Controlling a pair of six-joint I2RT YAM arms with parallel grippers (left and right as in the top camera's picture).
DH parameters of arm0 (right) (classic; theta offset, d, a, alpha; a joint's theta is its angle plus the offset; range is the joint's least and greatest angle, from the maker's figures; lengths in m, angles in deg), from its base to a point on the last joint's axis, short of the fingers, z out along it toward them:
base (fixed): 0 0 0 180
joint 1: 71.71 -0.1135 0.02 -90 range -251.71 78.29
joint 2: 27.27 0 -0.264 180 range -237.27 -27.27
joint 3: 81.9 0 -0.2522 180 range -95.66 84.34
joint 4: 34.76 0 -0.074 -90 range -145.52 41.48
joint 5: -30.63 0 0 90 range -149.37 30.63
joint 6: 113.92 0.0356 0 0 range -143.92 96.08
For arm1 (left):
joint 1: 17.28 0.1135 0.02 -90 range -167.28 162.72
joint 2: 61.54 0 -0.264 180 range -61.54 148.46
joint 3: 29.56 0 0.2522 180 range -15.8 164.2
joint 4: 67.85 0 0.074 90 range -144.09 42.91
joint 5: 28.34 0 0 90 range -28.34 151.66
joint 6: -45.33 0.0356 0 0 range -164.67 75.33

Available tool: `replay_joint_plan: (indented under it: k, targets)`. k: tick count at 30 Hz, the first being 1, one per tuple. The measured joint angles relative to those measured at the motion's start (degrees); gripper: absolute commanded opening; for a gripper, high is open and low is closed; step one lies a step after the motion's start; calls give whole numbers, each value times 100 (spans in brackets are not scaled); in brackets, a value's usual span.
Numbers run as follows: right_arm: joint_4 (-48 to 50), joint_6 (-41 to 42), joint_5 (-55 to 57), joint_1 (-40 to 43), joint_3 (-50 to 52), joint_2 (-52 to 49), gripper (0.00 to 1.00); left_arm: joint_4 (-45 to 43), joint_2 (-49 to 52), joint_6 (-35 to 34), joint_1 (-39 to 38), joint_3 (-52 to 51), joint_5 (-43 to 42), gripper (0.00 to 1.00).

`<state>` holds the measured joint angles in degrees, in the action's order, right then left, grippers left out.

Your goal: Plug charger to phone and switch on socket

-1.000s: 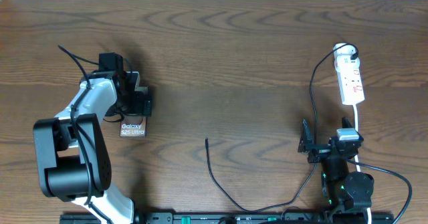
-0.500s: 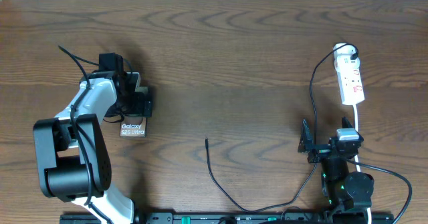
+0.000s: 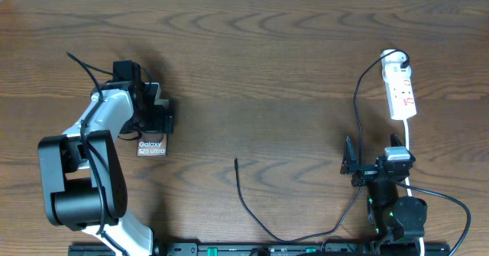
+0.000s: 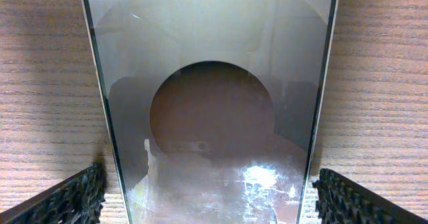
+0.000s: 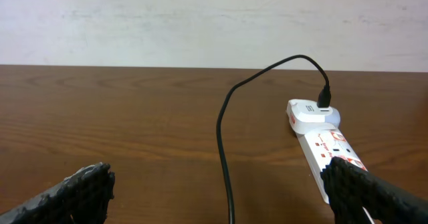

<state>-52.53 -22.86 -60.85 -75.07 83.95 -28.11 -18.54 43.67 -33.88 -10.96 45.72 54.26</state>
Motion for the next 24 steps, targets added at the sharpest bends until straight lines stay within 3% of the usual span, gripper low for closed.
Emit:
replay_joint_plan:
  k: [24]
  targets:
    - [0,0,0,0,0,0,99,142,-11,0,0,0,-20,98]
